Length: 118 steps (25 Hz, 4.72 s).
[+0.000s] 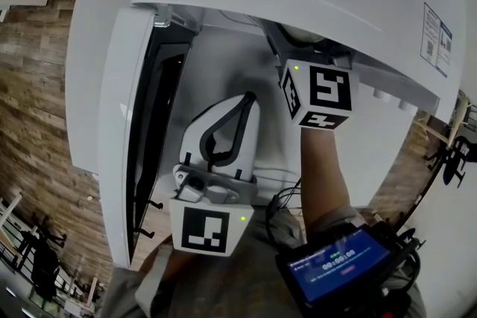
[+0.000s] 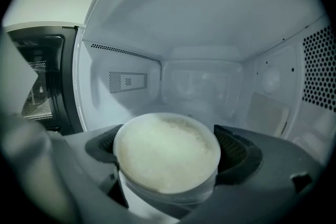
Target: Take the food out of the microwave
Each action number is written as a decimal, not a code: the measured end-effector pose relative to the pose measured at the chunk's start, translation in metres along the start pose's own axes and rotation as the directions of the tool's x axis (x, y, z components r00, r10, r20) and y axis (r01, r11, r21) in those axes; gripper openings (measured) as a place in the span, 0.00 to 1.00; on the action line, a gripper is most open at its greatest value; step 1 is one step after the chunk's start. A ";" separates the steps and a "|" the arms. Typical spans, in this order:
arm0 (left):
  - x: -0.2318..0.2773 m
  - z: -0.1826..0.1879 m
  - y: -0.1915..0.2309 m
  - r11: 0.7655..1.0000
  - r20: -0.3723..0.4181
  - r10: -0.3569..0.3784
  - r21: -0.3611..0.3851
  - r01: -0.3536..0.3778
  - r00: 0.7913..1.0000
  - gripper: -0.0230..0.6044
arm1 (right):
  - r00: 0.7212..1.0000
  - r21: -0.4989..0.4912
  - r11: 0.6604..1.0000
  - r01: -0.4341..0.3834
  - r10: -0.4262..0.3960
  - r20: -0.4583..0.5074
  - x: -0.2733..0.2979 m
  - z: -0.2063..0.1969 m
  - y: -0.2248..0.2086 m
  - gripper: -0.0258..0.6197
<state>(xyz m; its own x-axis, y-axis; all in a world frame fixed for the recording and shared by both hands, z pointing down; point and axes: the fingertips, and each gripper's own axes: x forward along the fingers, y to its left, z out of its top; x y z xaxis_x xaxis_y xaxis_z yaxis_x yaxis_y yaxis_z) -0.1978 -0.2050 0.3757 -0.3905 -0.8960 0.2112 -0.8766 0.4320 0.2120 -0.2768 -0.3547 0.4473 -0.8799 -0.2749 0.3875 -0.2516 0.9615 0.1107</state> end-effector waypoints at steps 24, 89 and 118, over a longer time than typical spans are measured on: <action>-0.064 0.020 -0.038 0.978 0.037 -0.196 0.086 0.192 0.980 0.05 | 0.994 0.021 0.994 0.110 -0.110 0.008 -0.105 -0.020 0.025 0.88; -0.149 0.096 -0.135 0.968 0.247 0.009 0.241 -0.070 0.969 0.05 | 0.919 0.057 0.980 -0.189 0.156 0.362 -0.361 0.081 0.060 0.20; -0.161 0.135 -0.147 0.958 0.301 -0.008 0.276 -0.080 0.953 0.05 | 0.878 -0.027 0.981 -0.193 0.185 0.441 -0.369 0.128 0.081 0.05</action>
<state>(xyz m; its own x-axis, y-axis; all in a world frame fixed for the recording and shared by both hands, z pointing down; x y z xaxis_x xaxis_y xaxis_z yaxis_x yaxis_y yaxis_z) -0.0439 -0.1375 0.1819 -0.4504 -0.8885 -0.0877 -0.8862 0.4568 -0.0770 -0.0243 -0.1752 0.1963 -0.9971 -0.0635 -0.0424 -0.0660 0.9961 0.0587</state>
